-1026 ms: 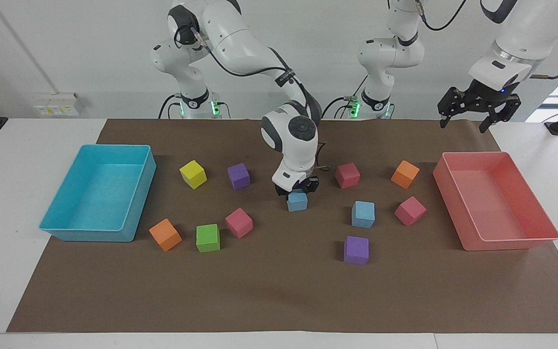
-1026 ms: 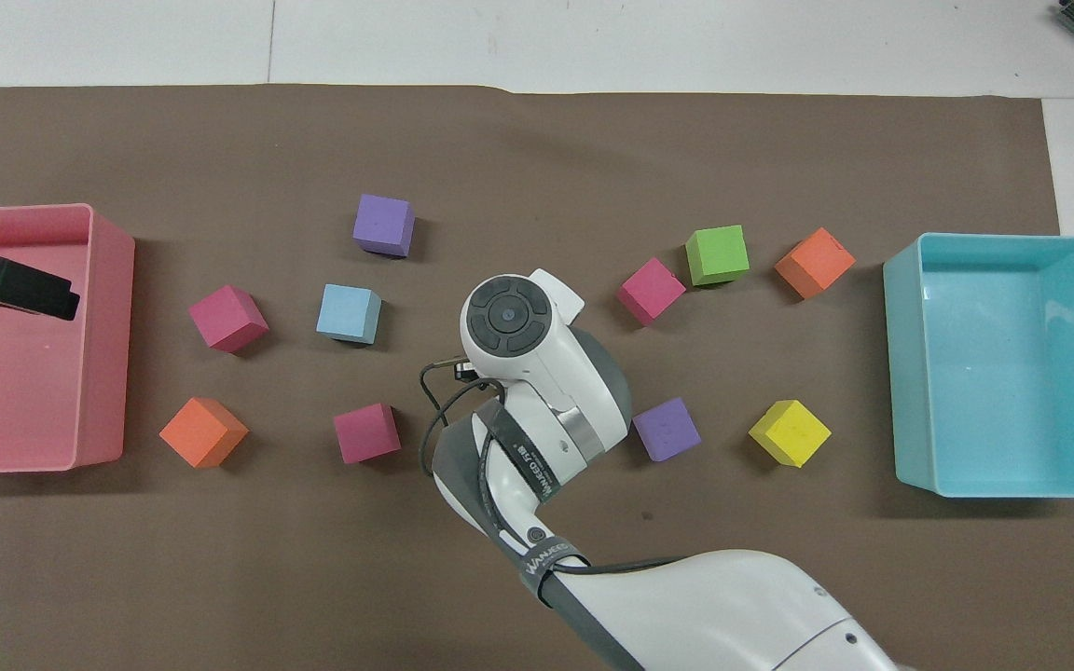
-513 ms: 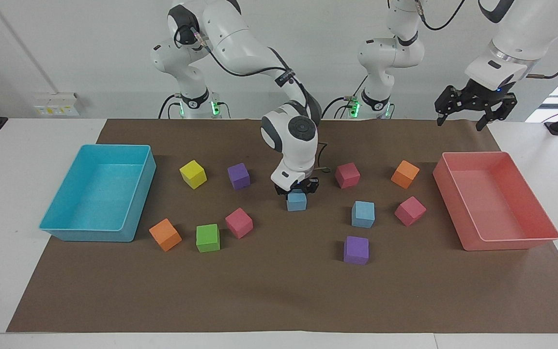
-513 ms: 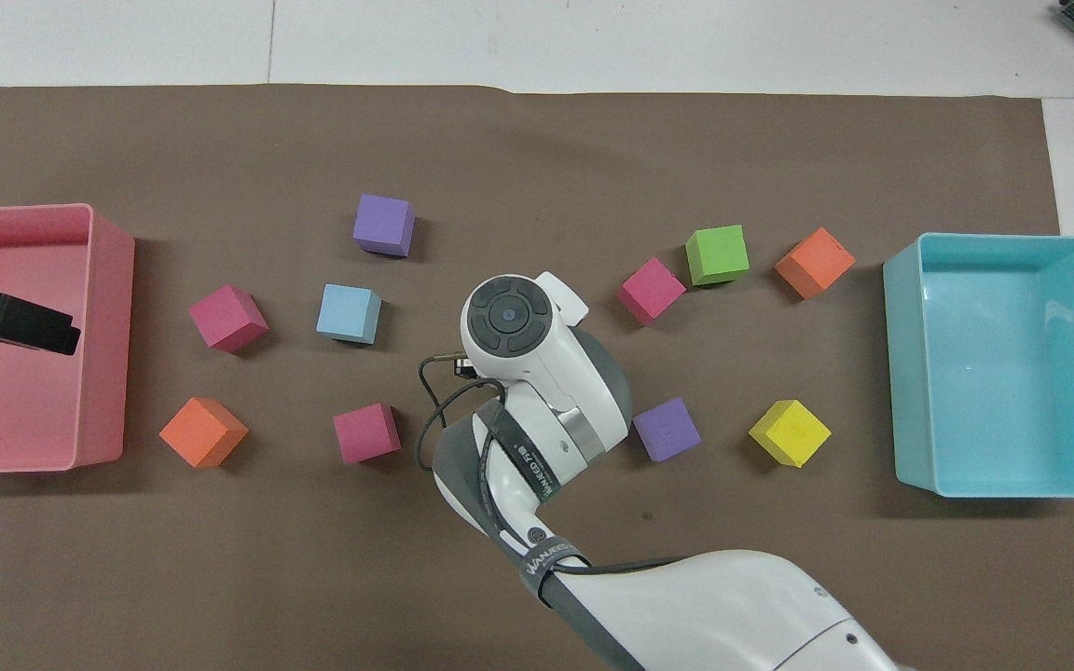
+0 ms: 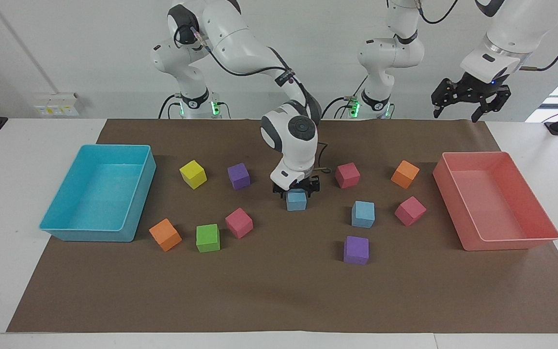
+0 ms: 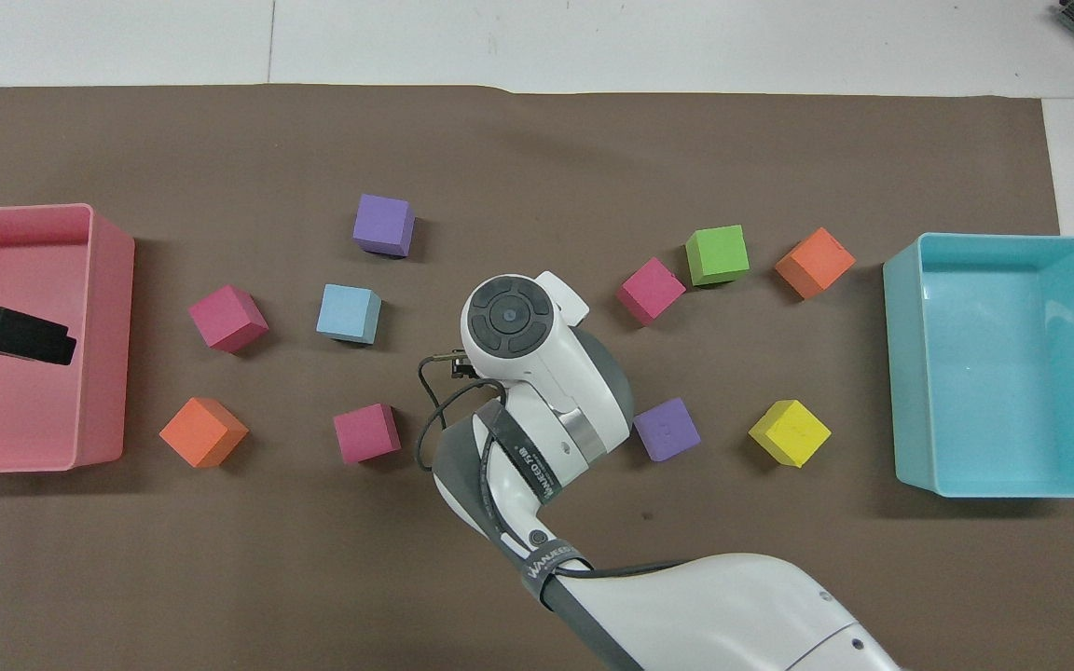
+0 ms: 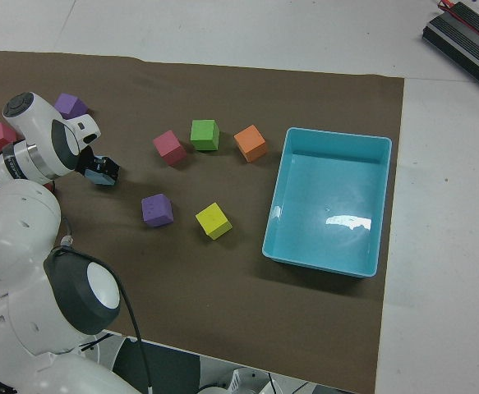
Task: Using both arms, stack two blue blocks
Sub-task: 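Set the light-blue cube down and open the right gripper, then grasp the other light-blue cube with the left gripper while the right gripper hovers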
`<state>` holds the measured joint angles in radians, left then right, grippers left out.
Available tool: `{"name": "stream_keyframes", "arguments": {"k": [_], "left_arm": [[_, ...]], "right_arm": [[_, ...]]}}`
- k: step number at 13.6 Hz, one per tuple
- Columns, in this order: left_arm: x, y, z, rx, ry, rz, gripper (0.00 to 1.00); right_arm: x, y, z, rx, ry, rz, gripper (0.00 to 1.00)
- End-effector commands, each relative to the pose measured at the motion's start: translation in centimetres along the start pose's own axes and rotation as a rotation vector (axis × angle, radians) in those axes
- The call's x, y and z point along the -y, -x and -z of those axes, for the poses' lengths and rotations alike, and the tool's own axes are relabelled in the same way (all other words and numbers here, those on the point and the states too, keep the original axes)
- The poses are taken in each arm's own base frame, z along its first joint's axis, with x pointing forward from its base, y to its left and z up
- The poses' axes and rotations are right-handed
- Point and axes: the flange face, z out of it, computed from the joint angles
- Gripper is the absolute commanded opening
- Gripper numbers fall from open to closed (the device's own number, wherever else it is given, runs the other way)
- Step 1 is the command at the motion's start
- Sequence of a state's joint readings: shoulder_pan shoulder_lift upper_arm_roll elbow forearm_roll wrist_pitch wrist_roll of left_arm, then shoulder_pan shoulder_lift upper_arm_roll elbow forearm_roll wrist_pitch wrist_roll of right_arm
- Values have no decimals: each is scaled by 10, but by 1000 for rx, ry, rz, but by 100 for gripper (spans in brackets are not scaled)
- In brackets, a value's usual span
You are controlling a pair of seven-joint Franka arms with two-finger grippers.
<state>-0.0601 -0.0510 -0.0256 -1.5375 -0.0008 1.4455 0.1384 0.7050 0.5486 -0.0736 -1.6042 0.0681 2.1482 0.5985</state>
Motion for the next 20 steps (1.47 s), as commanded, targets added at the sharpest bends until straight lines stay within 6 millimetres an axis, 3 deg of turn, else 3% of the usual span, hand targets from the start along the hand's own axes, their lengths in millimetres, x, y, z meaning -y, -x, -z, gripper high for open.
{"name": "stream_keyframes", "arguments": {"k": [1, 4, 8, 10, 12, 15, 18, 20], "left_arm": [[-3, -1, 3, -33, 8, 3, 100], [-6, -7, 4, -69, 3, -4, 100], [-23, -32, -16, -88, 4, -40, 100], [-45, -55, -38, -100, 5, -79, 100], [-52, -76, -64, -121, 4, -93, 100], [-82, -95, -107, -135, 5, -142, 100], [-114, -95, -170, -132, 9, -149, 100], [-129, -95, -212, -152, 13, -138, 100]], "right_arm": [[-10, 2, 36, -34, -35, -23, 100], [-18, -1, 68, -75, -57, -27, 100], [-79, -28, 105, -78, -63, -14, 100], [-103, -35, 103, -36, -59, 63, 100], [-126, -43, 95, 26, -207, 36, 100], [-158, -52, 85, 51, -330, 76, 100], [-157, -38, 66, 121, -481, -14, 100], [-159, -41, 57, 93, -485, -27, 100]]}}
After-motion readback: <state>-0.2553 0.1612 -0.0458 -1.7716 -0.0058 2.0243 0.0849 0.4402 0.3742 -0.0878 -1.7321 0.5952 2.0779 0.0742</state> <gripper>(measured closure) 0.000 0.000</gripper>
